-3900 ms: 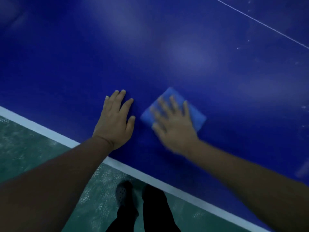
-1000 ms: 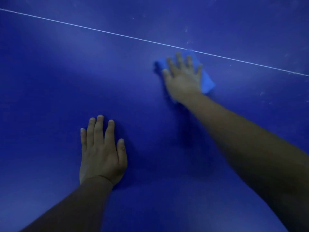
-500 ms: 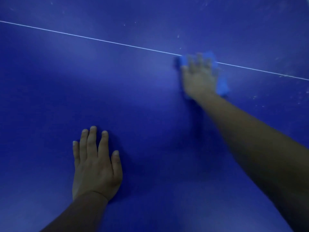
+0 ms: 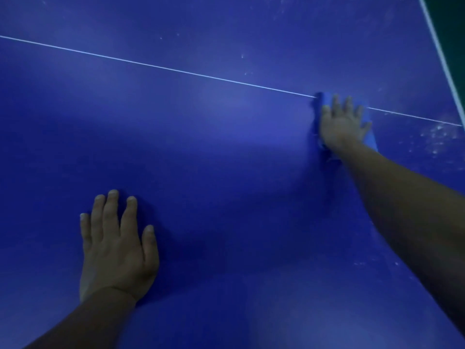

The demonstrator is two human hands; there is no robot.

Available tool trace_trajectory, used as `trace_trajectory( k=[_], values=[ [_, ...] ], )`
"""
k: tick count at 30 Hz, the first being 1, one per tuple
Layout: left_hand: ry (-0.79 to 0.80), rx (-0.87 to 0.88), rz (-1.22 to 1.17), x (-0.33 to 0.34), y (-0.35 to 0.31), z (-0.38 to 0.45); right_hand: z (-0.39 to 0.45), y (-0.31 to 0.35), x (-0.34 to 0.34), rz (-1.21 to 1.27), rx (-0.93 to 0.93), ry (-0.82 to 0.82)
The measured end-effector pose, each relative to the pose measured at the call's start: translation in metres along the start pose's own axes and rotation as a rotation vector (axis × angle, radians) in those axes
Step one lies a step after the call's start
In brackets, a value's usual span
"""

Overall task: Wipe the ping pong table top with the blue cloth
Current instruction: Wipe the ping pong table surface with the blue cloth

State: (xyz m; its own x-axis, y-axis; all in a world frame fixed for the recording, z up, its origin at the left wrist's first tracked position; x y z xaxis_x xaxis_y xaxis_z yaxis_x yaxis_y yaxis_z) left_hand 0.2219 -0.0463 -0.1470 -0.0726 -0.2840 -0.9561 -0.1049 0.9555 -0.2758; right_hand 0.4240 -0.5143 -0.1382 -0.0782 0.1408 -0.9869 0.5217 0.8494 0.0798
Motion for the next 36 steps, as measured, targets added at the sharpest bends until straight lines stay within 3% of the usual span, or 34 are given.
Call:
trace_trajectory(
  k=[1, 2, 3, 6, 7, 8, 12, 14, 17, 20, 22, 23, 24, 27, 28, 30, 32, 36],
  values=[
    [0.002, 0.000, 0.000, 0.000, 0.000, 0.000, 0.000, -0.019, -0.002, 0.056, 0.131, 0.011],
    [0.005, 0.000, 0.001, 0.000, 0.000, 0.000, -0.009, -0.012, 0.002, 0.046, 0.129, 0.004],
    [0.009, -0.002, 0.006, 0.000, 0.000, 0.000, -0.026, 0.014, 0.009, 0.008, 0.011, -0.021],
    [0.004, -0.008, 0.011, 0.000, 0.000, 0.001, -0.101, 0.109, 0.048, -0.056, -0.617, 0.030],
    [-0.003, -0.007, 0.010, 0.000, 0.000, 0.001, -0.113, 0.120, 0.054, -0.089, -0.755, 0.058],
    [-0.003, -0.002, 0.012, 0.000, 0.000, 0.001, -0.102, 0.117, 0.049, -0.095, -0.774, 0.071],
    [-0.023, 0.004, 0.004, -0.003, -0.001, 0.000, -0.003, 0.020, 0.011, -0.035, -0.239, 0.012],
    [-0.017, 0.002, 0.000, -0.002, -0.001, -0.001, -0.018, 0.015, 0.013, 0.006, -0.239, 0.023],
    [-0.011, 0.001, -0.005, -0.001, 0.000, -0.001, -0.132, 0.054, 0.036, -0.031, -0.616, -0.033],
    [-0.011, 0.006, -0.005, -0.001, 0.000, -0.002, -0.298, 0.057, 0.068, -0.054, -1.274, 0.099],
    [-0.017, 0.008, -0.016, -0.002, 0.001, -0.002, -0.330, 0.040, 0.071, -0.131, -1.524, 0.182],
    [-0.018, 0.009, -0.022, -0.003, 0.001, -0.002, -0.307, 0.038, 0.064, -0.143, -1.518, 0.149],
    [-0.018, 0.010, -0.025, -0.003, 0.001, -0.003, -0.268, 0.042, 0.054, -0.142, -1.388, 0.085],
    [-0.030, 0.019, -0.023, -0.003, 0.000, -0.003, -0.137, 0.036, 0.023, -0.056, -0.679, 0.011],
    [-0.033, 0.020, -0.020, -0.004, 0.001, -0.004, -0.122, 0.034, 0.019, -0.025, -0.532, 0.014],
    [-0.028, 0.025, -0.011, -0.004, 0.000, -0.003, -0.145, 0.040, 0.026, -0.002, -0.470, -0.006],
    [-0.035, 0.032, -0.003, -0.004, 0.000, -0.006, -0.229, 0.051, 0.044, -0.001, -0.699, -0.060],
    [-0.043, 0.050, 0.000, -0.005, 0.001, -0.006, -0.438, 0.002, 0.088, -0.035, -1.395, 0.098]
  ],
)
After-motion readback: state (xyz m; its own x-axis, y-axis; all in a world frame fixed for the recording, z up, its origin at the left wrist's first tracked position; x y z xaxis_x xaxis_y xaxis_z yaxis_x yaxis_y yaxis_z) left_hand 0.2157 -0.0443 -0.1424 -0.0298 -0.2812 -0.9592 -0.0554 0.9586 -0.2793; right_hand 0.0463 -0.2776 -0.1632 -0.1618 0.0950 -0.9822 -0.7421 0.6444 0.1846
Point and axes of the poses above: each hand's wrist, its own z-axis towards the middle knuckle, its own x-axis out of the palm, y = z × x, the point moved 8 cm from there along z, towards the middle knuckle, and after that the axes turned 2 degrees about z, right-handed, at the moved point
